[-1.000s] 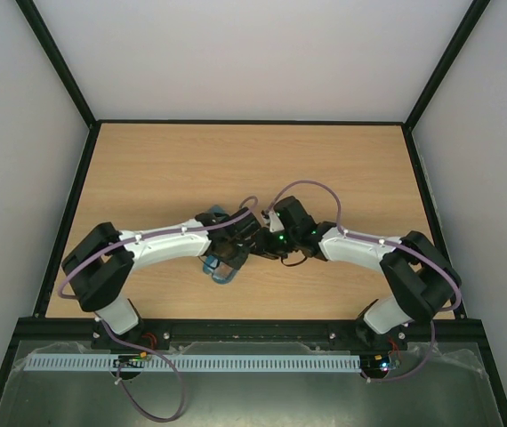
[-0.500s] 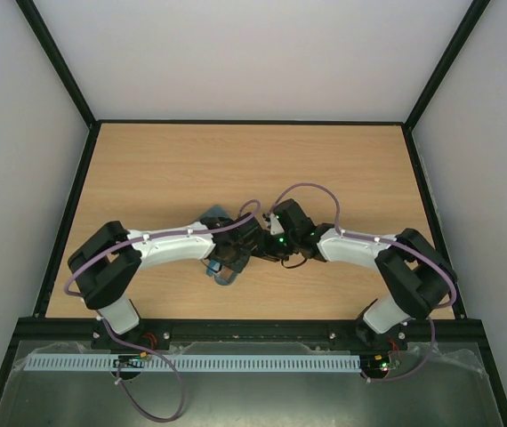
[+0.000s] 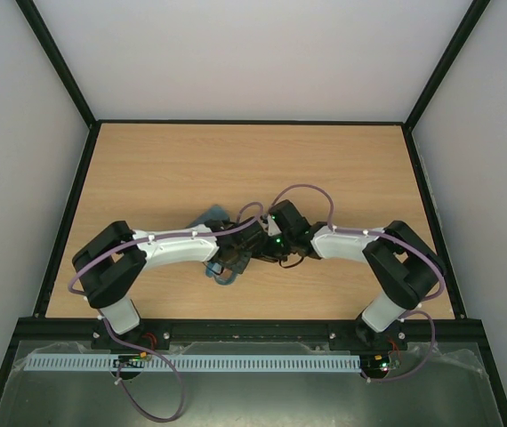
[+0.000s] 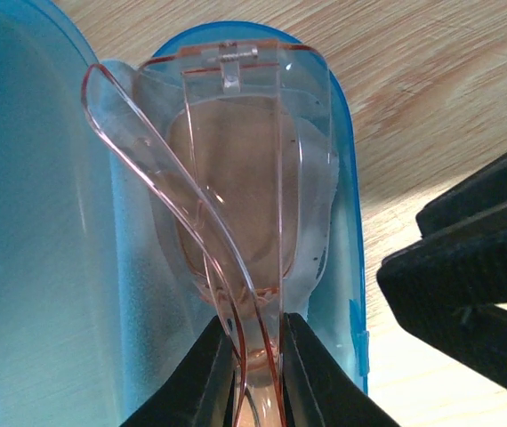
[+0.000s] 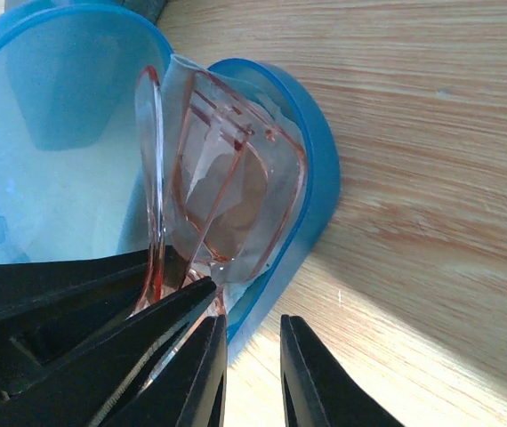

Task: Organize the sunglasses
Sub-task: Place the sunglasses in the sunglasses case.

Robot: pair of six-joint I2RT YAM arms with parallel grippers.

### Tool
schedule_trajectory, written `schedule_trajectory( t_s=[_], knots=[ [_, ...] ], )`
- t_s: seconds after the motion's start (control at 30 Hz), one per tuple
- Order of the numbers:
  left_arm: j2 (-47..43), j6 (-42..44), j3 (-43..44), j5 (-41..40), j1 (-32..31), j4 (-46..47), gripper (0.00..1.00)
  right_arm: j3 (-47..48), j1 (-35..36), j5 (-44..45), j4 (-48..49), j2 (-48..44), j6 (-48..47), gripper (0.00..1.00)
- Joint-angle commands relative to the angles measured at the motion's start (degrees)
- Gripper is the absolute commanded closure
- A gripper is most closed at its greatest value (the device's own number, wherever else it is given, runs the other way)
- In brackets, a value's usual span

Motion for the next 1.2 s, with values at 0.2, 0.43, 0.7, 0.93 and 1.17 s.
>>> schedule_trajectory(
  t_s=[0.2,0.43,0.7,0.93,1.17],
  knots=[
    [0.8,-2.1,-0.4,-1.1,-0.6,-2.7,0.78,3.1,0.5,1.7,-2.3,1.9,-1.8,0.81],
    [0.0,-2.6,-1.1,-1.5,-0.9,-2.5,0.72,5.7,0.4,2.7,-3.6,4.2,-3.1,0.81],
    [-1.7,-2.6,0.6,-1.6,-1.5,-3.8,0.67,5.5,0.4,2.9,-3.4,4.8,-3.3,0.81],
    [-3.0,-3.3,2.7,-1.6,-2.4,-6.5,0.64,5.6,0.5,2.9,-3.6,4.6,-3.3,0.81],
    [-5.6,-4.4,4.0,-1.1,-2.8,-8.3,0.61,5.5,0.4,2.8,-3.4,5.2,-3.4,0.81]
  ],
)
